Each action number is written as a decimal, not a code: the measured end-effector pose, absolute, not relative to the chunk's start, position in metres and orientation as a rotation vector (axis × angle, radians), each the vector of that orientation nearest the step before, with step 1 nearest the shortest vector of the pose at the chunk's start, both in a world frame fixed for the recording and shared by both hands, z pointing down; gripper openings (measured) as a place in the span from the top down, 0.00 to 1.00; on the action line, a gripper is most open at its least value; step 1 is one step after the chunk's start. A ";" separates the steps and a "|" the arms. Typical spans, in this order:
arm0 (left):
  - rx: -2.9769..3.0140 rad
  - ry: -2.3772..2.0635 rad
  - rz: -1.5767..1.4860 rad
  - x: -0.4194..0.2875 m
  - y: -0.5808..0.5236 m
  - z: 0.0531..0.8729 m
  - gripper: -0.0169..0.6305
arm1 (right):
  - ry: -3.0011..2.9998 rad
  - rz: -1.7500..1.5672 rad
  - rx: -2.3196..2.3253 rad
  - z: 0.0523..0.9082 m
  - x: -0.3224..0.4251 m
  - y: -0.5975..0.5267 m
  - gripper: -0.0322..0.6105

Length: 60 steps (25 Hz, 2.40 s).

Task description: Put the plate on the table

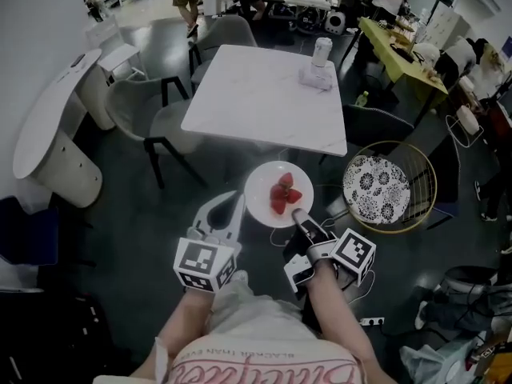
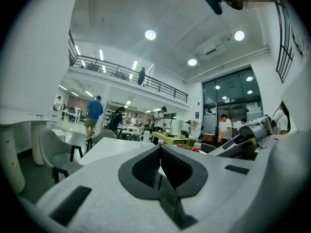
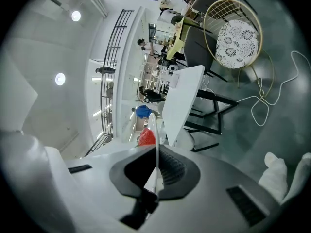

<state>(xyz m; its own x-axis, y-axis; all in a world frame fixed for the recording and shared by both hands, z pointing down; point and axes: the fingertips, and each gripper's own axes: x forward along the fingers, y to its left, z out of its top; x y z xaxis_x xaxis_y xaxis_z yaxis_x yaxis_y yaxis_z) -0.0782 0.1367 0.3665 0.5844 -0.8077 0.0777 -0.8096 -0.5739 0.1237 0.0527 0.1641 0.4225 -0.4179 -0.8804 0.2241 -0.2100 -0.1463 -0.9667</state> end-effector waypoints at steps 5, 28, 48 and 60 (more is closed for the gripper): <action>2.700 -1.312 0.000 -0.091 0.085 0.368 0.97 | 1.583 -1.593 -1.272 0.425 0.035 0.113 0.93; 2.658 -1.359 0.081 -0.060 -0.127 0.392 0.97 | 1.554 -1.646 -1.233 0.457 0.066 -0.103 0.94; 2.574 -1.389 0.132 -0.005 -0.338 0.414 0.97 | 1.638 -1.746 -1.317 0.494 0.120 -0.331 0.93; 2.567 -1.288 0.237 -0.015 -0.409 0.446 0.97 | 1.719 -1.729 -1.484 0.564 0.106 -0.428 0.93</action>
<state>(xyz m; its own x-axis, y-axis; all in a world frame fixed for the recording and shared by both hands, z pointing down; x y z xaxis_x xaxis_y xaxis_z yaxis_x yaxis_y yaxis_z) -0.0149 -0.4089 0.4464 0.5937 -0.7620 0.2585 -0.8041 -0.5736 0.1561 0.1064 -0.4276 0.5642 -0.4295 -0.7850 0.4464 -0.4421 -0.2483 -0.8619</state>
